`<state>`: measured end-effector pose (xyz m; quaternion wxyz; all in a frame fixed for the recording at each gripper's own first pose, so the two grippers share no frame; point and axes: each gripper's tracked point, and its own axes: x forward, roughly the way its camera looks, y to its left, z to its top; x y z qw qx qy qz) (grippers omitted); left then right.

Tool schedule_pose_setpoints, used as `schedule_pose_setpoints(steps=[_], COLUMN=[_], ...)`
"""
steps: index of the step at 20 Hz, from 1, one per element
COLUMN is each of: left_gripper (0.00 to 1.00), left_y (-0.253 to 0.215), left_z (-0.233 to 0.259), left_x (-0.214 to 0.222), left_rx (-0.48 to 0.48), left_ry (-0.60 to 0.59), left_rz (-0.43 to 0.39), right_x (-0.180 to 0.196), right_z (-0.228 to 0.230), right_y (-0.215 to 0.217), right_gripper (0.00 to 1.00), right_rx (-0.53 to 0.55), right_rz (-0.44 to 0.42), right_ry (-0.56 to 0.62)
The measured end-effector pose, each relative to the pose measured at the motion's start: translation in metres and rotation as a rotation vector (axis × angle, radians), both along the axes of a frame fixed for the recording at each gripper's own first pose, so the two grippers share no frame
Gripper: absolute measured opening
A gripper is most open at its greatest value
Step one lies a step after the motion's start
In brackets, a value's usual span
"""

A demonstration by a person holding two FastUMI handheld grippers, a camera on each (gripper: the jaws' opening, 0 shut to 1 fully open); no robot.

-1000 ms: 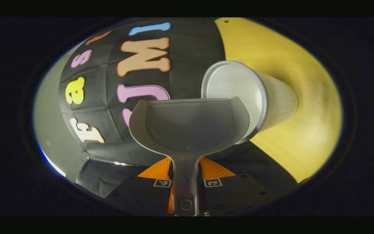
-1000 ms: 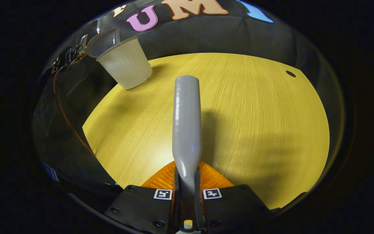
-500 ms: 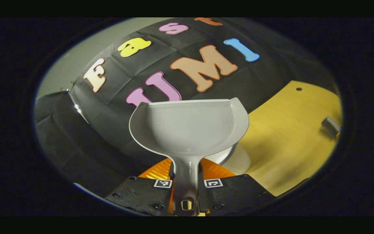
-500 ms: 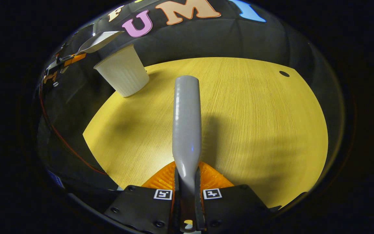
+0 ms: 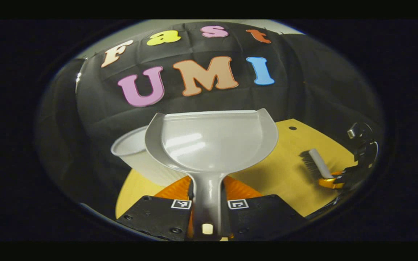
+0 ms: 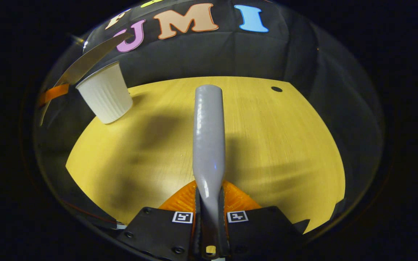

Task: Pick up the small broom and dustpan from the desktop, sweep the trash into the dustpan with the broom, and then empty the trash into the garbage bin.

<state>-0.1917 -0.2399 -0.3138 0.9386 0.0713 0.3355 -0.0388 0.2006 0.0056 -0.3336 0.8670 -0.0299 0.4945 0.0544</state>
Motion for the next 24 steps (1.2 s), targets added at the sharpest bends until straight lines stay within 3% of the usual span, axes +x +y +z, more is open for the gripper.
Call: schedule_pose_setpoints(steps=[7, 10, 15, 19, 21, 24], left_gripper=[0.22, 0.22, 0.24, 0.29, 0.36, 1.00], left_y=[-0.004, 0.000, -0.002, -0.002, -0.005, -0.013], left_z=[-0.123, -0.136, -0.147, -0.144, -0.140, -0.142], left_x=[-0.059, -0.078, -0.093, -0.093, -0.091, -0.095], left_rx=[-0.019, 0.028, 0.027, 0.024, 0.022, 0.005], left_ry=[0.294, 0.363, 0.462, 0.485, 0.481, 0.479], left_rz=[0.113, 0.116, 0.104, 0.104, 0.092, 0.082], right_x=[-0.023, -0.028, -0.031, -0.034, -0.035, -0.041], right_z=[-0.016, -0.013, -0.009, -0.009, -0.008, -0.007], right_y=[0.000, -0.002, -0.002, -0.010, -0.016, -0.013], right_gripper=[0.20, 0.18, 0.20, 0.28, 0.33, 0.77], right_rx=[-0.075, -0.107, -0.121, -0.145, -0.159, -0.159], right_rz=[-0.012, -0.016, -0.026, 0.002, 0.009, 0.028], right_ry=[0.152, 0.196, 0.251, 0.286, 0.291, 0.310])
